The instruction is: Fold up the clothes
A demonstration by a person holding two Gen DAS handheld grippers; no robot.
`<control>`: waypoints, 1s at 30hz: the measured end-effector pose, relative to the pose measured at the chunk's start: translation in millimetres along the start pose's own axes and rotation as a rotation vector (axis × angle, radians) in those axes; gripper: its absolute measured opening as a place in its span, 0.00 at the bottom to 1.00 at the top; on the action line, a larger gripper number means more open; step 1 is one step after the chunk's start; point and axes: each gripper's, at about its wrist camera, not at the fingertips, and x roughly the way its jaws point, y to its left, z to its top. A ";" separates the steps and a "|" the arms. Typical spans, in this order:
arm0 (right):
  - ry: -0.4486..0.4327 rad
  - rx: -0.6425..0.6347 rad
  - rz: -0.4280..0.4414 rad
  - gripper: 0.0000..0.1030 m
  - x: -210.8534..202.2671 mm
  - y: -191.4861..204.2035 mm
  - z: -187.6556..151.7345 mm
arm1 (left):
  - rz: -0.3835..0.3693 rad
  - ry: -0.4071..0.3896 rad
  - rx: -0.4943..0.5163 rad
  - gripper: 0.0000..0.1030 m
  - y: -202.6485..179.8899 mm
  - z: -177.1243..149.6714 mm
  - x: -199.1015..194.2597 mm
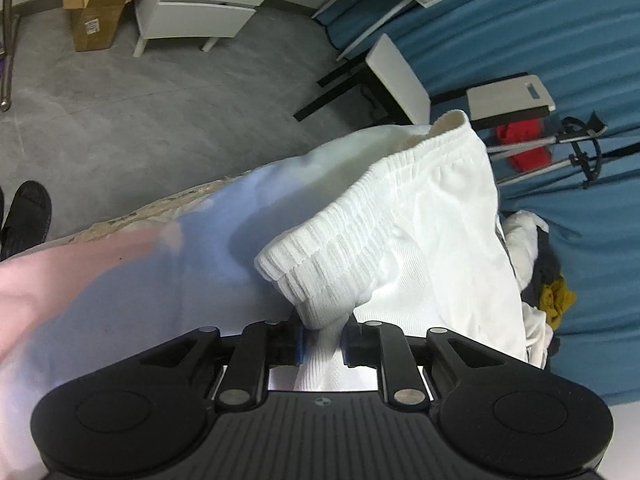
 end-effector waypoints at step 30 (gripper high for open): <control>-0.306 -0.459 0.255 0.80 -116.5 109.2 -43.8 | -0.067 -0.338 0.974 0.96 -257.9 -208.4 -39.5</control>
